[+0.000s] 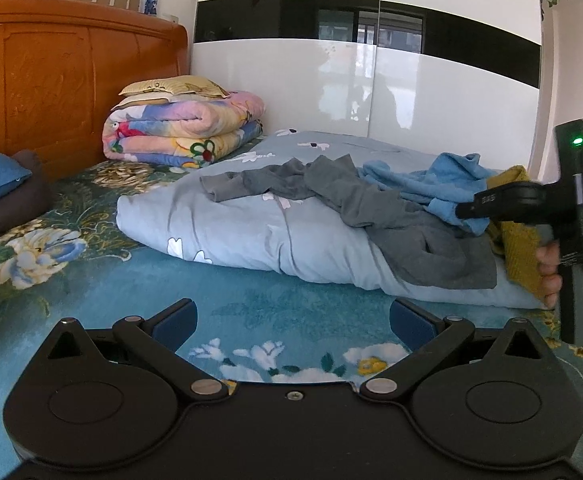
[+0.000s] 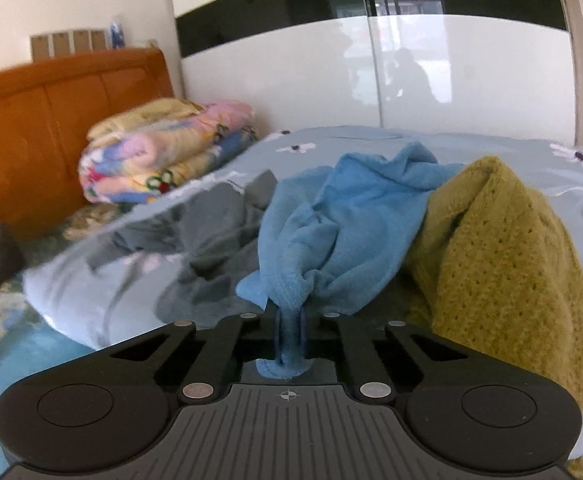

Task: Fold clothes
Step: 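Grasp the light blue cloth with the right gripper, then pull the light blue cloth onto the blanket with the right gripper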

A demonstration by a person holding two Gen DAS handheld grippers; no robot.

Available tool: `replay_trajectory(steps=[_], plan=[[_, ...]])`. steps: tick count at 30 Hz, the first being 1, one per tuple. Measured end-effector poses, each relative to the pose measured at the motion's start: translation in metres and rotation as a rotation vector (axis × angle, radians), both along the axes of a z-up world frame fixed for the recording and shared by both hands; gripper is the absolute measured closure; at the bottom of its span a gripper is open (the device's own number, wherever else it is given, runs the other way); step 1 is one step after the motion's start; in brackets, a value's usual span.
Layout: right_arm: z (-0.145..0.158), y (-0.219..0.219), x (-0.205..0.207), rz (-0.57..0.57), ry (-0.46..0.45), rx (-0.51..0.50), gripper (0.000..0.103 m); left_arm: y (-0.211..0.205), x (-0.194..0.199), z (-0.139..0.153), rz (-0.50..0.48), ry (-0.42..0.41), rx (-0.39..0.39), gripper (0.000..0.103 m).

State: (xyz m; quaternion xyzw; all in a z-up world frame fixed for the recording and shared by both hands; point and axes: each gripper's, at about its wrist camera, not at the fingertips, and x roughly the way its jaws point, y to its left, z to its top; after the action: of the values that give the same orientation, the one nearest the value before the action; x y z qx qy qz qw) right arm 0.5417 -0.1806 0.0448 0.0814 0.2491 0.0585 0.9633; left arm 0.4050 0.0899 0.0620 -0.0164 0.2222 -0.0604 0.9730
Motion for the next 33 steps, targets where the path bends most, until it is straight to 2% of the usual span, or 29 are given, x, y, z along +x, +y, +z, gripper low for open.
replay_trajectory(steps=[7,15,20,33], plan=[[0.022,-0.013,-0.040,0.094,-0.011,0.097,0.096,0.001,-0.017,0.013,0.000,-0.009,0.001,0.001],[0.038,-0.022,-0.123,0.205,0.023,0.168,0.096,0.004,-0.052,0.033,0.021,-0.025,-0.015,0.001],[0.044,-0.026,-0.176,0.252,0.046,0.177,0.096,0.002,-0.084,0.039,0.031,-0.024,-0.032,0.001],[0.030,-0.029,-0.317,0.382,0.169,0.189,0.097,-0.022,-0.167,0.028,0.032,0.033,-0.061,0.001]])
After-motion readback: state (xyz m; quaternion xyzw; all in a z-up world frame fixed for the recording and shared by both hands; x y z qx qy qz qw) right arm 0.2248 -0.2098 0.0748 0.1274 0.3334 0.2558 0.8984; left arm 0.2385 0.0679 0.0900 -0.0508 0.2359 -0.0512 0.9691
